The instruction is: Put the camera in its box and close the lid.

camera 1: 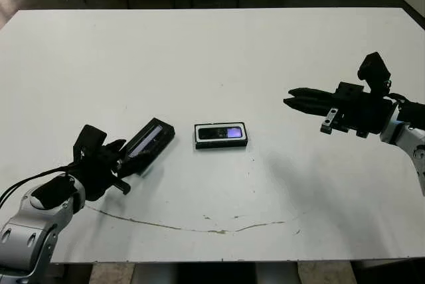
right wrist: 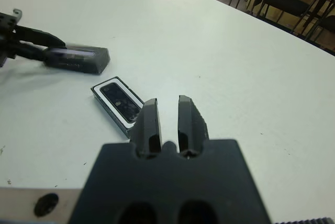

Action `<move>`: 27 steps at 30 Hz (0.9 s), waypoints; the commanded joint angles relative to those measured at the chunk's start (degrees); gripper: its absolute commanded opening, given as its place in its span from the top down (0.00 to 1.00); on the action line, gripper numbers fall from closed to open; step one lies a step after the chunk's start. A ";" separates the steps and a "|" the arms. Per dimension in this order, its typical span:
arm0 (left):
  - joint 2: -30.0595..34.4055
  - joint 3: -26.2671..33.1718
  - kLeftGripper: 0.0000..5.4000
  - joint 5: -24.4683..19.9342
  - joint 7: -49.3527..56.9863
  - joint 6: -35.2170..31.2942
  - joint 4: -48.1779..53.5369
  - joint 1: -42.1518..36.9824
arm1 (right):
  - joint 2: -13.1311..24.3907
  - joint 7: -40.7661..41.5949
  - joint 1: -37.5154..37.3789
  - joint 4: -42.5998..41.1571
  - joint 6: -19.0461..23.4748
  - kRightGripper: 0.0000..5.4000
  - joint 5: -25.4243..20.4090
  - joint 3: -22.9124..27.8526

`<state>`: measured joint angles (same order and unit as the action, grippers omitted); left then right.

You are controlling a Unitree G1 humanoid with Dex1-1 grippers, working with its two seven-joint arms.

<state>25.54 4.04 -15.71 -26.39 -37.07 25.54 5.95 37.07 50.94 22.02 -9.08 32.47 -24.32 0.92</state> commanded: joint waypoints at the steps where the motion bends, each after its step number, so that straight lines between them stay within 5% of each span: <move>1: 1.96 -0.97 0.95 0.91 -1.28 1.86 1.73 1.22 | 0.91 -0.05 -0.74 0.20 0.30 1.00 0.79 -0.48; 7: 4.80 -0.86 1.00 1.27 -3.22 4.95 5.96 -0.56 | 0.72 0.22 -0.63 0.24 -0.15 1.00 1.09 -0.52; 17: 7.60 2.16 1.00 -1.80 -2.78 -1.27 12.46 -7.94 | 0.54 -0.05 -0.66 -0.15 0.66 1.00 0.68 -0.34; 22: 9.68 5.34 0.98 -2.43 -6.53 6.02 9.48 -9.80 | 0.68 -0.03 -0.74 -0.13 0.80 1.00 0.60 -0.22; 27: 15.23 5.06 0.80 0.92 -12.07 15.14 -1.39 -15.23 | 0.84 0.21 -0.59 0.03 0.71 1.00 0.72 -0.33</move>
<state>39.17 9.80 -15.86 -36.71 -23.31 27.78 -8.22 37.08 50.96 21.98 -9.23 32.48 -23.78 0.92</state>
